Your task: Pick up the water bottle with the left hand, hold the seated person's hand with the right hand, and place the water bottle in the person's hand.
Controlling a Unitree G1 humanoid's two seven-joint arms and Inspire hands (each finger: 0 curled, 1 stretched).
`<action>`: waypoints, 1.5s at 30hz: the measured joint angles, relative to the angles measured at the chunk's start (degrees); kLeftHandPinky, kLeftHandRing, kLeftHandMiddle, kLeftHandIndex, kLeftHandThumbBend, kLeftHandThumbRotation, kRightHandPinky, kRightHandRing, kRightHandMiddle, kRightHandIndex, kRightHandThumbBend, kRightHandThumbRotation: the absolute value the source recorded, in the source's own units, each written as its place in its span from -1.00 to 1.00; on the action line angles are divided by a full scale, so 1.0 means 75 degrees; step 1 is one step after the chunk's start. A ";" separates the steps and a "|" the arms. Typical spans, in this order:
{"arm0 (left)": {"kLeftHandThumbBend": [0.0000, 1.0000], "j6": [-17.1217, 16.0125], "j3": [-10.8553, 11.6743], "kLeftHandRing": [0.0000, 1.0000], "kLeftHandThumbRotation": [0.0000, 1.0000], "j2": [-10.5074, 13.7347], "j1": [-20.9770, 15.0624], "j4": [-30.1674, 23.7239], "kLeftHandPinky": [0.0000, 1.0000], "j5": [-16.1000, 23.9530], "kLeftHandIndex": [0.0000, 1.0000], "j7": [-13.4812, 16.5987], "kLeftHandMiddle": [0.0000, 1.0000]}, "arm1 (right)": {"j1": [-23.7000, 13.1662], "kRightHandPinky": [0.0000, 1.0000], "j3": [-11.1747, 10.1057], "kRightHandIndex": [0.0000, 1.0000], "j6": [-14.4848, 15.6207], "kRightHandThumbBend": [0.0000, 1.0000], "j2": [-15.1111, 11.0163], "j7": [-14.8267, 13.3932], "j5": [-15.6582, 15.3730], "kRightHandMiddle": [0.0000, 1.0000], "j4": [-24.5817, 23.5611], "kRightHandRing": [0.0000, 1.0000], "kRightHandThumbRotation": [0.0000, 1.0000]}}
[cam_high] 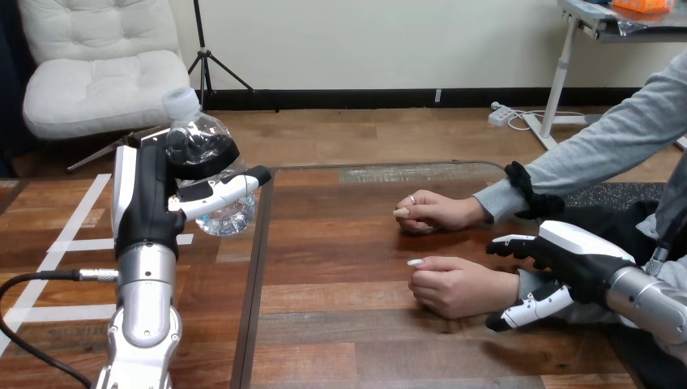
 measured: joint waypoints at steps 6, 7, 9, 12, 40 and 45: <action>0.51 0.0000 0.0009 -0.28 -1.00 0.0000 0.0019 -0.0001 -0.40 -0.0015 -0.17 -0.0022 -0.19 | -0.0067 0.73 0.0083 0.75 0.0016 1.00 -0.0002 -0.0038 -0.0130 0.79 0.0050 0.80 -0.36; 0.51 0.0000 0.0009 -0.27 -1.00 -0.0001 0.0023 -0.0001 -0.40 -0.0016 -0.17 -0.0023 -0.19 | -0.0080 0.73 0.0102 0.74 0.0013 1.00 -0.0004 -0.0046 -0.0155 0.79 0.0061 0.79 -0.36; 0.51 0.0000 0.0009 -0.26 -1.00 -0.0001 0.0036 -0.0001 -0.39 -0.0017 -0.17 -0.0027 -0.19 | -0.0106 0.73 0.0160 0.73 0.0006 1.00 -0.0012 -0.0091 -0.0212 0.78 0.0083 0.78 -0.39; 0.51 0.0000 0.0011 -0.26 -1.00 -0.0002 0.0057 -0.0001 -0.38 -0.0034 -0.17 -0.0041 -0.19 | -0.0148 0.71 0.0246 0.71 -0.0001 1.00 -0.0020 -0.0155 -0.0272 0.77 0.0124 0.77 -0.41; 0.50 0.0004 0.0023 -0.24 -1.00 -0.0007 0.0095 -0.0002 -0.36 -0.0044 -0.17 -0.0059 -0.17 | -0.0479 0.34 0.0448 0.59 0.0208 1.00 -0.0024 -0.0257 -0.0457 0.58 0.0401 0.54 -0.57; 0.51 0.0004 0.0031 -0.24 -1.00 -0.0007 0.0095 -0.0002 -0.36 -0.0051 -0.17 -0.0062 -0.17 | -0.0528 0.30 0.0483 0.54 0.0253 1.00 -0.0024 -0.0256 -0.0455 0.55 0.0428 0.50 -0.63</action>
